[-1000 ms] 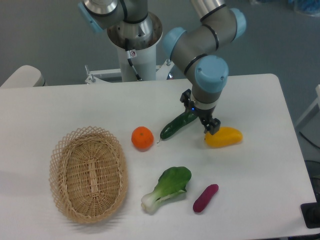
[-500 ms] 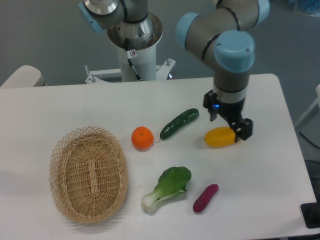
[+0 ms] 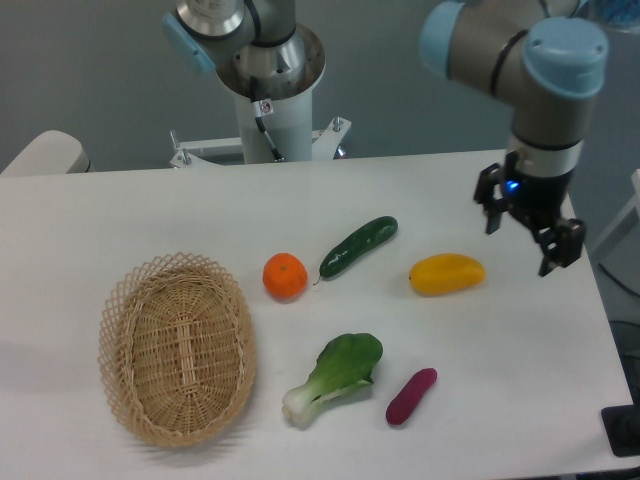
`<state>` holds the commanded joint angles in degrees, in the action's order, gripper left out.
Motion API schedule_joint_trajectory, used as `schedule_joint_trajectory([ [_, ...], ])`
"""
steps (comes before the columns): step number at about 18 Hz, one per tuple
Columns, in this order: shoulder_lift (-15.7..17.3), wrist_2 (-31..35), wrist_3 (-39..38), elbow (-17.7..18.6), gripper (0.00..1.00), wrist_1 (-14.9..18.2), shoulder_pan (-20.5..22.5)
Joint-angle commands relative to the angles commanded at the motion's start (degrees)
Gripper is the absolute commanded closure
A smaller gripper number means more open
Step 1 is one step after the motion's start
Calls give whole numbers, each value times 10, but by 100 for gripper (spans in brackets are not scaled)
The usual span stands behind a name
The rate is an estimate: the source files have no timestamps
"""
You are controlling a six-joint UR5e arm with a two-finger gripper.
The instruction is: Place the cucumber on the table
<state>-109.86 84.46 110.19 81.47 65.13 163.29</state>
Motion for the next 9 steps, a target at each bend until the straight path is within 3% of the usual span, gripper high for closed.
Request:
schedule_joint_trajectory([
  [5, 0, 3, 73, 4, 0, -8, 19],
  [9, 0, 3, 81, 7, 0, -9, 19],
])
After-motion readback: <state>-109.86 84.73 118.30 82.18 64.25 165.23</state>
